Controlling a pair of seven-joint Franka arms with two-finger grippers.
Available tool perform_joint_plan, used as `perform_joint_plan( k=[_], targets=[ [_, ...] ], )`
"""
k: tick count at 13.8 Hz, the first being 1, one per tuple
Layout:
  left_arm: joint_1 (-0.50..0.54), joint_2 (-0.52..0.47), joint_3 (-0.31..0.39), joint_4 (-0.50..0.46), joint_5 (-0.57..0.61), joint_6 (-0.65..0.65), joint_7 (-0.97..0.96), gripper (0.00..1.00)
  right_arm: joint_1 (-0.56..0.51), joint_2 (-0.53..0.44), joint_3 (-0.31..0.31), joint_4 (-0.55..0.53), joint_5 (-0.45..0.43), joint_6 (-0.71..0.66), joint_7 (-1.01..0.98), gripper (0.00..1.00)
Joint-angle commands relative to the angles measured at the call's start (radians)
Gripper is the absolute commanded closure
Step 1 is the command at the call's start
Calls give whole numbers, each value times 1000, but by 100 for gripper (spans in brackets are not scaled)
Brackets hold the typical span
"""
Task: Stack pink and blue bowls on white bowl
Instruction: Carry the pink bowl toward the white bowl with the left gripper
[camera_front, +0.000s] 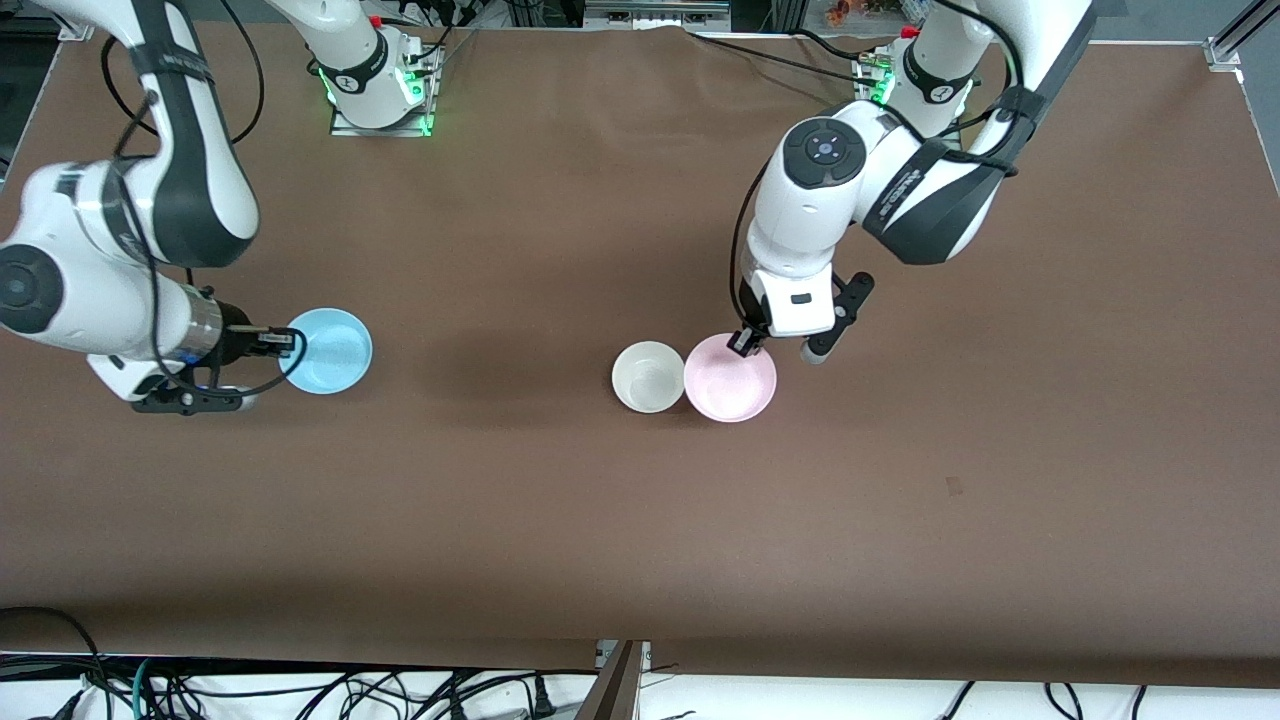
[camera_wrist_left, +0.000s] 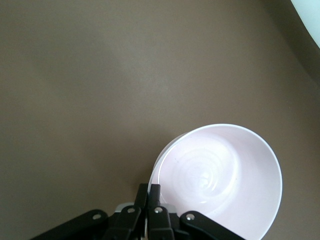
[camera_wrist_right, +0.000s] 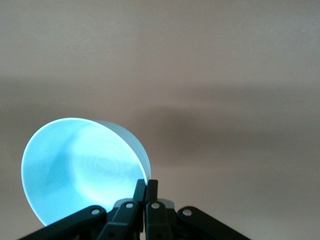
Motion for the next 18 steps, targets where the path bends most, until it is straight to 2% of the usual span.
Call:
perform_joint_plan(
  k=[1, 3, 6, 8, 12, 15, 18],
  targets=[
    [14, 44, -32, 43, 61, -15, -80, 100, -3, -20, -2, 73, 6, -95, -13, 100],
    [15, 67, -73, 44, 84, -7, -122, 100, -3, -35, -5, 106, 6, -161, -15, 100],
    [6, 101, -85, 48, 124, 31, -211, 100, -3, -40, -5, 207, 8, -284, -15, 100],
    [1, 125, -115, 46, 167, 31, -241, 100, -5, -40, -5, 235, 8, -324, -15, 100],
    [-3, 174, -151, 46, 256, 28, -365, 100, -6, -31, 0, 237, 8, -313, -12, 100],
    [-20, 186, -158, 46, 276, 30, -432, 100, -6, -29, 2, 237, 9, -312, -7, 100],
    [-43, 214, -158, 48, 354, 31, -540, 100, -6, -20, 3, 237, 15, -310, 2, 100]
  ],
)
